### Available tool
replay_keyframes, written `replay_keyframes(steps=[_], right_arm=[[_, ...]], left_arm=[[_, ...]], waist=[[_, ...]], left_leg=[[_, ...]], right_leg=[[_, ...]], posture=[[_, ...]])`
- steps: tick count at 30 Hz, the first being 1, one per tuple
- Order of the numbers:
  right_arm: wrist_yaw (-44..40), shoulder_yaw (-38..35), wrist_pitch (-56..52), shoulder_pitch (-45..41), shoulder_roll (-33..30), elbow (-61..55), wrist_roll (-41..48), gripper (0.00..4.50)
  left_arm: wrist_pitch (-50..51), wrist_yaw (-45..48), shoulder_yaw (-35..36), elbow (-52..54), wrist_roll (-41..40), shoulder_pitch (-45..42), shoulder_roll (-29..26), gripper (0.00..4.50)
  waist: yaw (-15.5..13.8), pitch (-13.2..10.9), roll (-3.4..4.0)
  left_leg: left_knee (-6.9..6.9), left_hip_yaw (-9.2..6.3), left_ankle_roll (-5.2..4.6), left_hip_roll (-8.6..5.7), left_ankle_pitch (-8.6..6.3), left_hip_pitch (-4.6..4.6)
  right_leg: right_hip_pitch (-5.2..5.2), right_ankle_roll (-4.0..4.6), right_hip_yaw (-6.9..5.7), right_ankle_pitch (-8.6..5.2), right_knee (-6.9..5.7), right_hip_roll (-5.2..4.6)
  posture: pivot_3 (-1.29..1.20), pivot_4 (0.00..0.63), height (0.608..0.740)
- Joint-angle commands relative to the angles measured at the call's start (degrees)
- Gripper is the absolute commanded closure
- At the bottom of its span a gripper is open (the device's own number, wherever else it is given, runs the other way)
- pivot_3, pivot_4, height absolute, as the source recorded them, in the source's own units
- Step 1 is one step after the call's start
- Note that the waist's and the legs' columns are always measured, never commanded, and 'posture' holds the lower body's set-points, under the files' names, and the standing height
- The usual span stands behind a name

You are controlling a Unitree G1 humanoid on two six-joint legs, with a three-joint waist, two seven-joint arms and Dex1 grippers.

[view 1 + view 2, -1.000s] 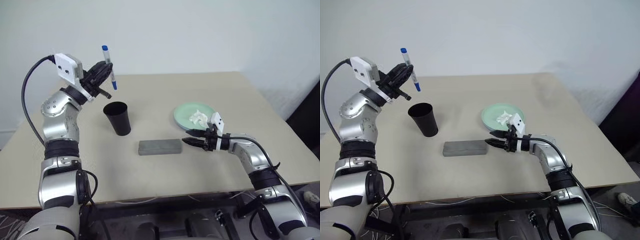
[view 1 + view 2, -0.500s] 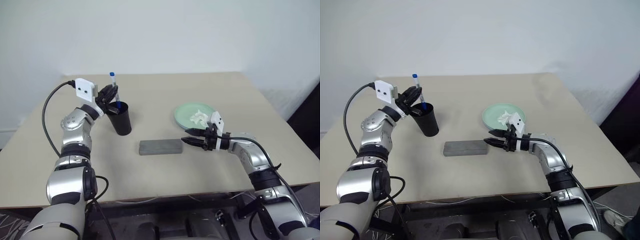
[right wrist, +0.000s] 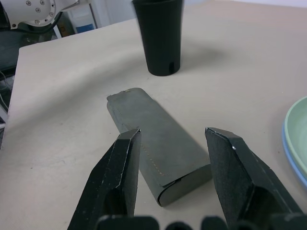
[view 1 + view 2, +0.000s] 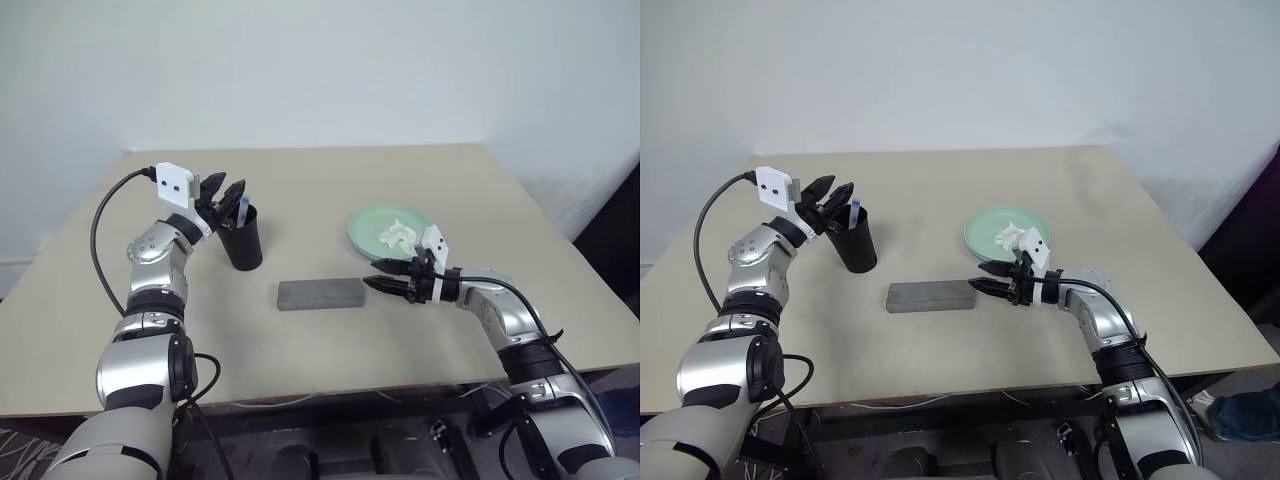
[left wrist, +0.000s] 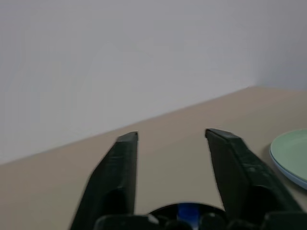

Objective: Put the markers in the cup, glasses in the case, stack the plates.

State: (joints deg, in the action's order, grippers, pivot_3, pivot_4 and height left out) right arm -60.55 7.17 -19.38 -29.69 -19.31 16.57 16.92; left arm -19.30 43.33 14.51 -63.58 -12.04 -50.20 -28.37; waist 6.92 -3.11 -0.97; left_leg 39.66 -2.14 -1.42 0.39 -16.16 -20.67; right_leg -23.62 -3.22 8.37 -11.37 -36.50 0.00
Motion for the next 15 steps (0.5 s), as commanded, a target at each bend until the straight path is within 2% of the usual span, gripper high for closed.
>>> replay_keyframes(steps=[1, 11, 15], right_arm=[[0.03, -1.33, 0.63, -1.36, 0.02, -1.54, 1.27, 2.18], [0.08, -1.54, 0.57, -1.12, -0.02, -1.65, 1.37, 2.18], [1.42, -2.43, 1.35, -1.89, 0.14, -0.52, 1.2, 2.18]], left_arm=[[-0.76, -0.44, 0.61, 1.08, -0.43, -0.46, -0.15, 1.14], [0.27, 0.07, 2.17, 4.02, -2.62, -0.07, -0.56, 1.14], [8.13, 6.68, 3.64, 15.55, -8.65, 2.85, -1.48, 1.14]], waist=[[0.0, 0.0, 0.0], [0.0, 0.0, 0.0], [0.04, -0.01, -0.01]], left_leg=[[0.0, 0.0, 0.0, 0.0, 0.0, 0.0], [-0.01, 0.0, 0.0, 0.0, 0.0, 0.0], [-0.02, 0.0, 0.0, 0.02, 0.0, -0.05]], right_leg=[[0.0, 0.0, 0.0, 0.0, 0.0, 0.0], [-0.01, 0.0, 0.0, 0.0, 0.01, 0.0], [-0.05, 0.0, 0.0, 0.0, 0.01, 0.0]], posture=[[0.0, 0.0, 0.74], [0.0, 0.0, 0.74], [0.0, 0.0, 0.74]])
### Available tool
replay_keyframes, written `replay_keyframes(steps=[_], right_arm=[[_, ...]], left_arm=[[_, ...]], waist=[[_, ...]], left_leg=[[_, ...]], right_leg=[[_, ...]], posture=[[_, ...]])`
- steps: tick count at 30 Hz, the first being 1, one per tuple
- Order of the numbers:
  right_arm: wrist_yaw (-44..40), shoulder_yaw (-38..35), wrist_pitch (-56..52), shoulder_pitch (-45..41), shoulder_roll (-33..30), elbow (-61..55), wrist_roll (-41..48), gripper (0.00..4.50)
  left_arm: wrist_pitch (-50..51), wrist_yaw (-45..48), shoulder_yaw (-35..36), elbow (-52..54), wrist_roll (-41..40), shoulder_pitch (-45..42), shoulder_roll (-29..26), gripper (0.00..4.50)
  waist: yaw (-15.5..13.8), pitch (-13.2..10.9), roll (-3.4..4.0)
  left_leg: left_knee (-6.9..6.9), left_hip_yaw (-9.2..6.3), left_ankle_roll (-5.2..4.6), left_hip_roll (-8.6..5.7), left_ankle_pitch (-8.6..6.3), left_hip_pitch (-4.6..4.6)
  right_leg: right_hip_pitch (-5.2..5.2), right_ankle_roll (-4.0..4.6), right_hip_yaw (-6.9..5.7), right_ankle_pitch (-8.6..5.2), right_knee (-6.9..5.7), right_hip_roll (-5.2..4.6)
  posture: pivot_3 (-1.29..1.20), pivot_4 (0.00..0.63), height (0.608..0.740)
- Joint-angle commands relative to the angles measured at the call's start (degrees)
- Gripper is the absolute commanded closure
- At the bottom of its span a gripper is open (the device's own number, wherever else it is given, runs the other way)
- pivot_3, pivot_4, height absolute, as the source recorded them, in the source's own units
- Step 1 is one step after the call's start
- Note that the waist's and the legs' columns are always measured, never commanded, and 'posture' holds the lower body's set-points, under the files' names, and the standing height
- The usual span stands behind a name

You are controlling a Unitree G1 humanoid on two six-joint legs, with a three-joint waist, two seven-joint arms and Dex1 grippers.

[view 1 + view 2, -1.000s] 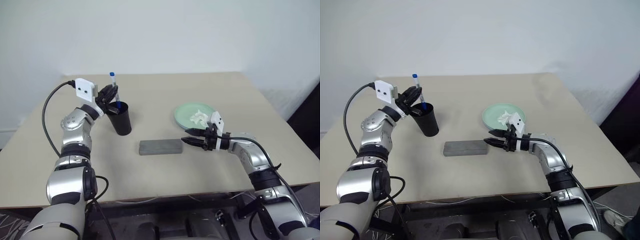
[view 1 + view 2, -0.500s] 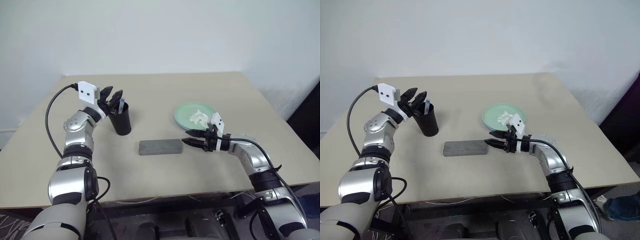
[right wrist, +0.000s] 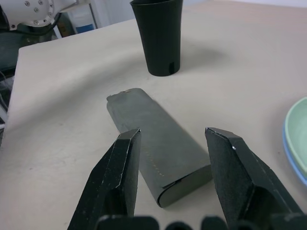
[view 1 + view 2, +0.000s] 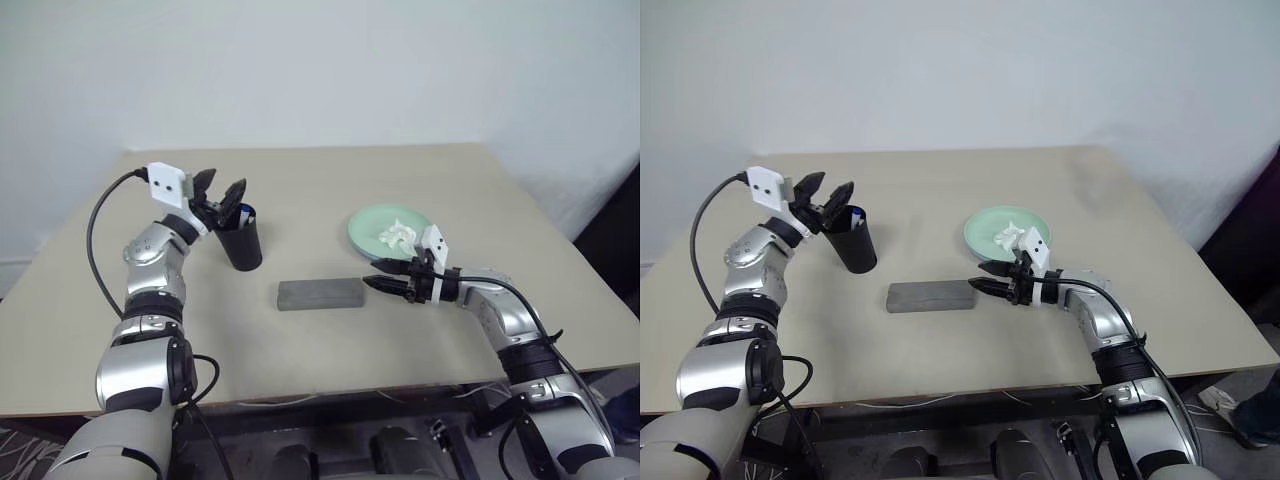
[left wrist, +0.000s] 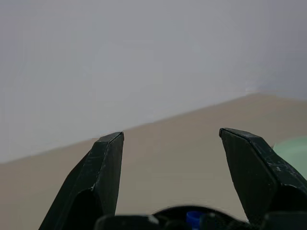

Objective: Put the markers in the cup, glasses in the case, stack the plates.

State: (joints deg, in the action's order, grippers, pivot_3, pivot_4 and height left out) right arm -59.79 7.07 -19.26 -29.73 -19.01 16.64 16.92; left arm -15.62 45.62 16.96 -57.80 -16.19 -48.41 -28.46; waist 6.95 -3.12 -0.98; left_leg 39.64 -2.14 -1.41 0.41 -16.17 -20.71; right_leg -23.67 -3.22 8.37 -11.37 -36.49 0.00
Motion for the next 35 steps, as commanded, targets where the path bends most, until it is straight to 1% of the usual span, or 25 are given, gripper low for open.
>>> replay_keyframes(steps=[1, 3, 5, 7, 9, 11, 13, 15, 17, 21, 26, 29, 35], right_arm=[[0.64, -2.48, 1.36, -1.99, -0.32, -0.31, 1.21, 2.18], [0.69, -2.57, 1.59, -2.23, -0.45, 0.21, 1.08, 2.18], [0.6, -2.68, 1.77, -2.22, -0.62, 0.46, 0.93, 2.18], [0.84, -2.65, 2.07, -2.02, -0.84, 0.5, 0.5, 2.18], [0.84, -2.9, 2.57, -1.82, -1.38, 0.81, 0.27, 2.18], [0.84, -3.03, 3.18, -1.67, -1.95, 1.2, 0.03, 2.18], [0.78, -3.17, 3.96, -1.59, -2.6, 1.8, -0.27, 2.18], [1.56, -3.44, 5.66, -1.61, -3.29, 3.04, -1.19, 2.18], [1.41, -4.46, 7.29, -1.91, -4.63, 5.36, -1.34, 2.18], [0.51, -5.6, 8.85, -0.78, -6.68, 6.38, -0.86, 2.18], [1.18, -7.29, 9.09, 1.18, -7.92, 7.67, -0.6, 2.18], [1.31, -7.64, 8.26, 2.87, -8.31, 5.84, -0.43, 2.18], [1.47, -7.3, 7.68, 3.76, -8.05, 4.8, -0.58, 2.18]], left_arm=[[7.74, 6.77, 0.54, 15.14, -5.98, 3.61, -1.87, 1.14], [15.0, 10.53, -0.66, 26.54, -9.4, 9.58, -3.27, 1.14], [21.31, 12.02, -1.26, 36.56, -12.44, 15.29, -4.3, 1.14], [26.31, 12.81, -2.27, 48.34, -14.55, 23.89, -5.55, 1.14], [28.93, 10.87, -3.07, 55.71, -14.63, 29.78, -5.43, 1.14], [29.29, 8.36, -3.67, 58.97, -13.33, 33.18, -4.66, 1.14], [28.58, 6.23, -4.39, 60.31, -11.66, 35.15, -3.79, 1.14], [27.17, 5.06, -4.83, 58.95, -10.4, 36.68, -2.68, 1.14], [26.1, 3.25, -5.43, 55.7, -9.14, 37.09, -0.59, 1.14], [18.52, 1.64, -6.15, 45.54, -3.99, 36.28, 1.2, 1.14], [13.07, -0.3, -5.58, 38.92, -2.42, 35.06, 2.61, 1.14], [11.44, -0.97, -5.63, 38.02, -1.97, 35.46, 2.68, 1.14], [11.47, -1.43, -6.77, 40.69, -2.23, 37.28, 3.24, 1.14]], waist=[[0.1, 0.0, 0.01], [0.45, 0.0, 0.03], [0.68, 0.0, 0.03], [0.75, 0.0, 0.03], [0.76, -0.02, 0.04], [0.31, -0.02, 0.03], [0.19, -0.03, 0.04], [0.22, -0.04, 0.06], [0.34, -0.04, 0.09], [0.4, -0.02, 0.18], [0.34, -0.02, 0.16], [0.18, -0.02, 0.16], [0.25, -0.02, 0.16]], left_leg=[[-0.01, 0.0, 0.0, 0.0, 0.0, 0.0], [-0.06, 0.04, 0.02, 0.02, -0.02, 0.01], [-0.11, 0.08, 0.04, 0.07, -0.03, 0.03], [-0.16, 0.05, 0.05, 0.09, -0.04, 0.04], [-0.26, 0.08, 0.05, 0.12, -0.04, 0.07], [-0.25, 0.04, 0.05, 0.11, -0.03, 0.08], [-0.24, 0.05, 0.06, 0.12, -0.01, 0.13], [-0.23, 0.08, 0.09, 0.11, 0.02, 0.19], [-0.23, 0.12, 0.11, 0.1, 0.04, 0.23], [-0.3, 0.12, 0.1, 0.11, 0.04, 0.17], [-0.63, 0.12, 0.1, 0.13, 0.03, 0.08], [-0.68, 0.13, 0.11, 0.1, 0.02, 0.03], [-0.6, 0.17, 0.1, 0.09, 0.02, 0.09]], right_leg=[[0.0, 0.0, 0.0, 0.0, 0.0, 0.0], [0.0, -0.01, 0.03, -0.01, 0.03, -0.01], [-0.02, -0.01, 0.07, -0.01, 0.03, -0.01], [-0.03, 0.0, 0.05, -0.02, 0.02, 0.0], [-0.04, 0.01, 0.07, -0.02, 0.05, -0.01], [-0.04, 0.02, 0.04, -0.03, 0.04, -0.02], [0.03, 0.04, -0.02, -0.03, 0.04, -0.04], [0.12, 0.07, -0.03, -0.05, 0.06, -0.05], [0.14, 0.16, -0.02, -0.11, 0.13, -0.04], [0.16, 0.09, -0.01, -0.04, 0.36, 0.0], [0.11, 0.05, 0.0, -0.01, 0.71, 0.0], [0.1, 0.03, 0.01, -0.02, 0.79, -0.04], [0.15, 0.04, 0.03, -0.01, 0.74, -0.06]], posture=[[0.0, 0.0, 0.74], [0.0, 0.0, 0.74], [0.0, 0.0, 0.74], [0.0, 0.0, 0.74], [0.0, 0.0, 0.74], [0.0, 0.0, 0.74], [0.0, 0.0, 0.74], [0.0, 0.0, 0.74], [0.0, 0.0, 0.74], [0.0, 0.0, 0.74], [0.0, 0.0, 0.74], [0.0, 0.0, 0.74], [0.0, 0.0, 0.74]])
